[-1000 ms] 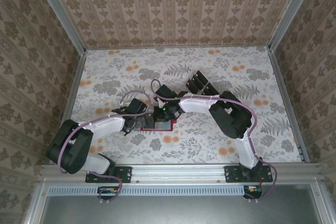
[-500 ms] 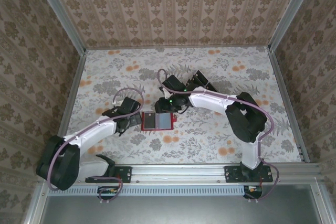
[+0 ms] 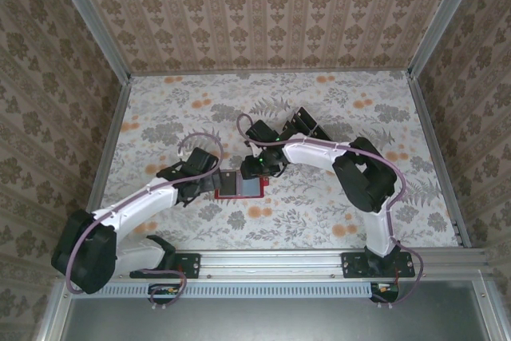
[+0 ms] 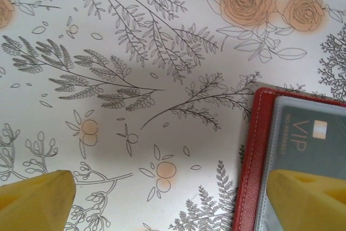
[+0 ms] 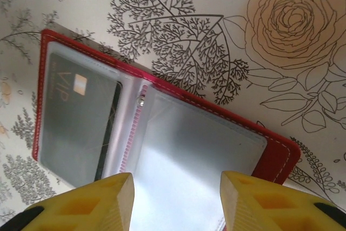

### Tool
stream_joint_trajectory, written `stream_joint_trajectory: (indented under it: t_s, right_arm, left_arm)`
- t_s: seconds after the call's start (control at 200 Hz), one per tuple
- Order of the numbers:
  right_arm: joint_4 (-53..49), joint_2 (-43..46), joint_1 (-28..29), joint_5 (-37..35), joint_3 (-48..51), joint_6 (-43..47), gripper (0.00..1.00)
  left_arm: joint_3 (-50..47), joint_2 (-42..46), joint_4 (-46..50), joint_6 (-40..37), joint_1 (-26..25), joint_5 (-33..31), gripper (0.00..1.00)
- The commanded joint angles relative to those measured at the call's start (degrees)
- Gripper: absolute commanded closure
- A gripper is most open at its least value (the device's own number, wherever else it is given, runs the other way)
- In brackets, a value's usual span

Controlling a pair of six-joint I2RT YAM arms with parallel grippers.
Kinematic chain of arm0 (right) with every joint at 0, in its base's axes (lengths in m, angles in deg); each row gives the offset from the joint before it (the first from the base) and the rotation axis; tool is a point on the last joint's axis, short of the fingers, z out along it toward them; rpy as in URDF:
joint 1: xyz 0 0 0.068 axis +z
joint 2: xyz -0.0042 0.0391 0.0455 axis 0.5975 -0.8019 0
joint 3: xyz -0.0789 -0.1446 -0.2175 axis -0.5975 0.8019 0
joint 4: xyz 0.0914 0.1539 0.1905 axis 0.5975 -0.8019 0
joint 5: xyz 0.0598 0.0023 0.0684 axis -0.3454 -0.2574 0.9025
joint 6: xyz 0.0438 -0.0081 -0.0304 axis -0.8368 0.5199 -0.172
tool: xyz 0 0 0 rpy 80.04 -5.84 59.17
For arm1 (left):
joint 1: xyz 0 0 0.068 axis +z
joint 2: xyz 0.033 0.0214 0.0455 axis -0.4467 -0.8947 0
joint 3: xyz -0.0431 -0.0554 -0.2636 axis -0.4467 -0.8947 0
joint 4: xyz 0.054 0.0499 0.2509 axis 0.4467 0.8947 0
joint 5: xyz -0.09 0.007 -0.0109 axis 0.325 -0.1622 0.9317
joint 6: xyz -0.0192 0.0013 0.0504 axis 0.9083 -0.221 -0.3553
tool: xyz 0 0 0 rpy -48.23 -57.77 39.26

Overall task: Put the credit cards into the card holder
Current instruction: Flip over the card slot in the card holder.

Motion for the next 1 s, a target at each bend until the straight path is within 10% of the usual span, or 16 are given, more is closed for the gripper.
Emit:
stream_joint_trajectory:
  t_s: [0.0,0.995]
  right_arm:
    - [-1.24,-1.6,0.38,-0.23,-1.75,0.85,0.52]
    - [4.85,-5.32,0.52,6.88,-0.45,-6.84,0.52]
  left_arm:
    - [1.16,-0.77,-0.79,-0.6,-1.3,0.35,0.0]
    - [-6.61,-0.23,-19.18,-3.36,-15.51,1.73,0.0]
